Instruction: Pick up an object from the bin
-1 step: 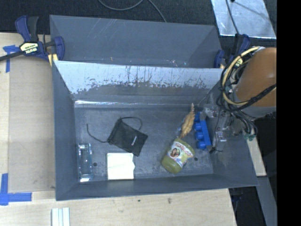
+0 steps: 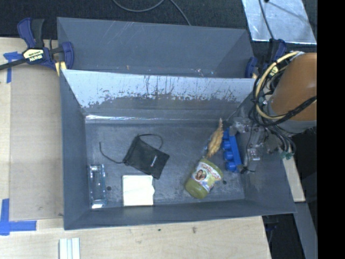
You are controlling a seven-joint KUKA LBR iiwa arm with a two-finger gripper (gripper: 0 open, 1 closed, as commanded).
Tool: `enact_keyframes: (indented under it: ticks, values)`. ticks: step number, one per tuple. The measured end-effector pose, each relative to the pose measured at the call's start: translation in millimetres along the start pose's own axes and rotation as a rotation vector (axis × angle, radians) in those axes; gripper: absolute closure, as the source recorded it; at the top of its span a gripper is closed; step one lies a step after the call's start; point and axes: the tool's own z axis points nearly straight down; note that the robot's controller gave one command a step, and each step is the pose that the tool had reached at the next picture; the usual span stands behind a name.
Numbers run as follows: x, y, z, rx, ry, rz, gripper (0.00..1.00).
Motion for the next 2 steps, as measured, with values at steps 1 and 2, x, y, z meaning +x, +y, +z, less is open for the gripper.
enact_keyframes:
  ticks: [1, 2]
  values:
    - [1.3, 12.4, 15.7, 0.003, -0.006, 0.080, 0.00]
    - [-0.6, 34.3, 39.4, 0.000, 0.001, 0.159, 0.00]
